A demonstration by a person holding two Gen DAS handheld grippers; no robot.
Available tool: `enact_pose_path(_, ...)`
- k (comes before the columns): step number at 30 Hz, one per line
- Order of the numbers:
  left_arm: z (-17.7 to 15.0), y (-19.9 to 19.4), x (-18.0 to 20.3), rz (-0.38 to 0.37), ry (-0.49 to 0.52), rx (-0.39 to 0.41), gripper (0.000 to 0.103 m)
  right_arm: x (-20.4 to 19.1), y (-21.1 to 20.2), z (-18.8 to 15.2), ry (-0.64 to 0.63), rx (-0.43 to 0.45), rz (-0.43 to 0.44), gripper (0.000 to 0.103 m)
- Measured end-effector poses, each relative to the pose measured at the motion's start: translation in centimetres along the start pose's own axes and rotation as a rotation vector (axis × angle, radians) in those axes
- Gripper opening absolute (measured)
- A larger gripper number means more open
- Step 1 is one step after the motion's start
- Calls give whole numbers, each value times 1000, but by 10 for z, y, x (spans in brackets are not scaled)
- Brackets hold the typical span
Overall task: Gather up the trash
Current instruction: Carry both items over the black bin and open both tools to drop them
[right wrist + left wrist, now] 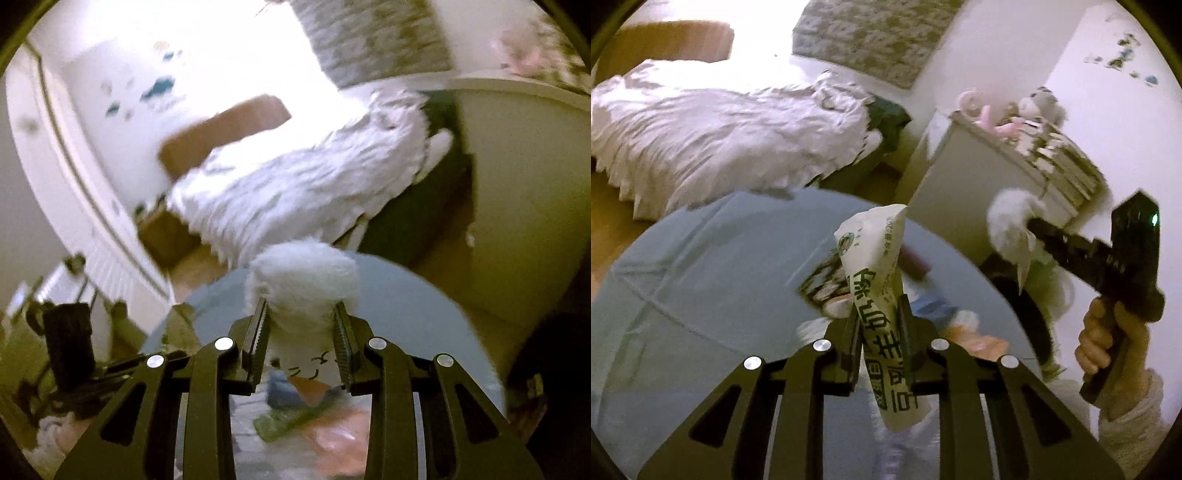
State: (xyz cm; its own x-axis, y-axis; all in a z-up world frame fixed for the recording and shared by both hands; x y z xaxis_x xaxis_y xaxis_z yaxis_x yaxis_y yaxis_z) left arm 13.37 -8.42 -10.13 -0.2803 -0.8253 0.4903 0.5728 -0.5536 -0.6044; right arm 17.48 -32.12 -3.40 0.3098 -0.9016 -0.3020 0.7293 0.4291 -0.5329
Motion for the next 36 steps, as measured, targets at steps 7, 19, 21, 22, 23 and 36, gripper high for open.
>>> enact_pose_path(7,0,28,93,-112,118,-32,19,101,-83,-40,135,117,-217,32)
enact_pose_path(19,-28,126,239,-282,271,-167,19,228,-158,-104,398,263,-433,32)
enact_pose_path(21,-34,141,253,-286,285,-184,19,241,-159,-111,424,271,-444,32)
enact_pose_path(22,-38,149,262,-290,291,-198,19,252,-162,-115,441,276,-449,32)
enact_pose_path(23,-41,156,267,-291,296,-209,19,256,-164,-118,449,283,-453,32)
enact_pose_path(36,-76,209,298,-281,345,-312,19,287,-178,-133,467,317,-488,32)
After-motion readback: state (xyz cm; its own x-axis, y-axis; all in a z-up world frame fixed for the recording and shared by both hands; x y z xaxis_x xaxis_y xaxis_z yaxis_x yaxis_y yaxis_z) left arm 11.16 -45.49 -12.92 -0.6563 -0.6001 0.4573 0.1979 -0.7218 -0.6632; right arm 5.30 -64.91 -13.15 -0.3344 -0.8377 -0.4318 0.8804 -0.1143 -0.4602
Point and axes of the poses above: each gripper's, at about its wrist camera, not at the fingertips, and y roughly the way its jaws point, x to its right, z to its top, the point moved 9 cm from there along y, roughly the way its jaws point, and after that the axes turned 7 degrees about -y, right-handed, at the moved point
